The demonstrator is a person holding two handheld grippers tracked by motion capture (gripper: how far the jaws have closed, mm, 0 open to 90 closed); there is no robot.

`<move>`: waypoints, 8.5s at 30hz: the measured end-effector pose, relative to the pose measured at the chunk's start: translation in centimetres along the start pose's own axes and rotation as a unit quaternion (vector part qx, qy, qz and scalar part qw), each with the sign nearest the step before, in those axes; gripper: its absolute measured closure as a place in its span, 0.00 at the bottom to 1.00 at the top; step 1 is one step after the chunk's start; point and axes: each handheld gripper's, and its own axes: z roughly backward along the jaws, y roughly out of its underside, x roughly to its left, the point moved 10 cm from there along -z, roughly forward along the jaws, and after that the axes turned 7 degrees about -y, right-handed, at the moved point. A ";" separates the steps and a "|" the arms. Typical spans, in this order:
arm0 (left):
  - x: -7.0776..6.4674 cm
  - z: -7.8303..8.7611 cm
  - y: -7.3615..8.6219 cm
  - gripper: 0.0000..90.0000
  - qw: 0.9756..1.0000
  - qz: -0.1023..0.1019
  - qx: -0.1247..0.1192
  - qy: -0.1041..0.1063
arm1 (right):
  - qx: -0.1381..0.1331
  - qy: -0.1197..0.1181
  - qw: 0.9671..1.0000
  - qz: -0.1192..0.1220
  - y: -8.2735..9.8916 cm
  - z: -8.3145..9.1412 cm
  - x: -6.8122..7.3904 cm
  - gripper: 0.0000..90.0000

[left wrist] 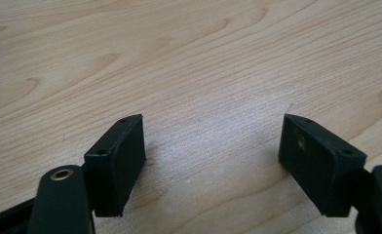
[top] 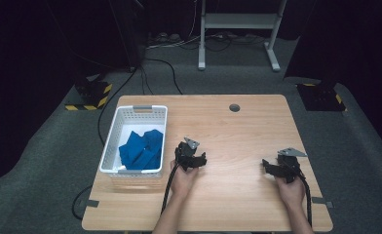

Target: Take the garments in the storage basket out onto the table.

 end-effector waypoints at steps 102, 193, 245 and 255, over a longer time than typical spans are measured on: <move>1.1 6.9 -3.5 0.28 0.999 0.001 -0.017 0.042 | 0.000 -0.002 1.000 0.000 0.0 0.0 0.0 0.31; 13.7 10.4 -2.7 0.14 0.998 0.058 0.018 -0.035 | -0.001 -0.002 1.000 0.000 0.0 0.0 0.0 0.31; 18.8 6.0 -0.4 0.13 0.986 0.076 0.118 -0.085 | 0.000 -0.002 1.000 0.002 0.0 0.0 0.1 0.32; 19.0 4.5 -0.2 0.14 0.984 0.075 0.137 -0.086 | 0.000 -0.002 1.000 0.002 0.0 0.0 0.1 0.31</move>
